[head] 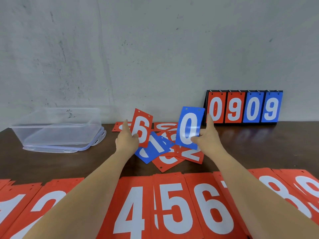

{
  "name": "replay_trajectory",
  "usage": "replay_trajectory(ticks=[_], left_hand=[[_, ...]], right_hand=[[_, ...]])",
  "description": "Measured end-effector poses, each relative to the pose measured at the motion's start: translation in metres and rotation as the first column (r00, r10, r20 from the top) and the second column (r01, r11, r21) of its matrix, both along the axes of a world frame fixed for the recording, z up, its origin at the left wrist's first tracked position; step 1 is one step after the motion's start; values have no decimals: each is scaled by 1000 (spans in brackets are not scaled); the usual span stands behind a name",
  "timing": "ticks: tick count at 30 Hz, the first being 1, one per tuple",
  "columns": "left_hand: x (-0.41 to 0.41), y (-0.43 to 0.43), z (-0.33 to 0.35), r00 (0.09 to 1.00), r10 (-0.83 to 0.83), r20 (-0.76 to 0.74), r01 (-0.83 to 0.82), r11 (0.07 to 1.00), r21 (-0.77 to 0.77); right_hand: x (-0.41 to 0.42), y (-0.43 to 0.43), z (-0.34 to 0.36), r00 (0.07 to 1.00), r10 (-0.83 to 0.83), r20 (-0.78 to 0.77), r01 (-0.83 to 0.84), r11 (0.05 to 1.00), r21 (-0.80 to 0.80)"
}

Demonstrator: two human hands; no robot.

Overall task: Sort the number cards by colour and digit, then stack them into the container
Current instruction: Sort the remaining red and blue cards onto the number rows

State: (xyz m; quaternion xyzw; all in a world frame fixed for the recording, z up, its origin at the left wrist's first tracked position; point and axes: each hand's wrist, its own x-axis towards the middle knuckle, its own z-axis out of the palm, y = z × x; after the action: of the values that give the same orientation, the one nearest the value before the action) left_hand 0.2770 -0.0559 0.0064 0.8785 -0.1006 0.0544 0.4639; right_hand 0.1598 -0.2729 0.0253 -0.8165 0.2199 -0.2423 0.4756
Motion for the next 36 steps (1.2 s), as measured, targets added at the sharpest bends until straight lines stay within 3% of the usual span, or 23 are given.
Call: replay_trajectory(ticks=[5,12,24,29,36], left_hand=[[-16,9,26,999,9,-37,-17,975,-220],[-52,39,51,993,-21,-113,-23,925,-379],[-120,113,65,993,-61,-104,20,934,-356],[-142,149,68,983,-55,-177,-9,940,-342],[-177,173,59,952,-140,-271,7,898,-439]], right_hand=[[-7,7,12,997,31,67,-34,999,32],[-27,32,32,990,49,132,-45,998,-32],[-80,92,48,987,50,151,-47,999,-27],[-105,121,53,989,23,147,-26,999,20],[-152,177,52,979,84,184,-123,969,214]])
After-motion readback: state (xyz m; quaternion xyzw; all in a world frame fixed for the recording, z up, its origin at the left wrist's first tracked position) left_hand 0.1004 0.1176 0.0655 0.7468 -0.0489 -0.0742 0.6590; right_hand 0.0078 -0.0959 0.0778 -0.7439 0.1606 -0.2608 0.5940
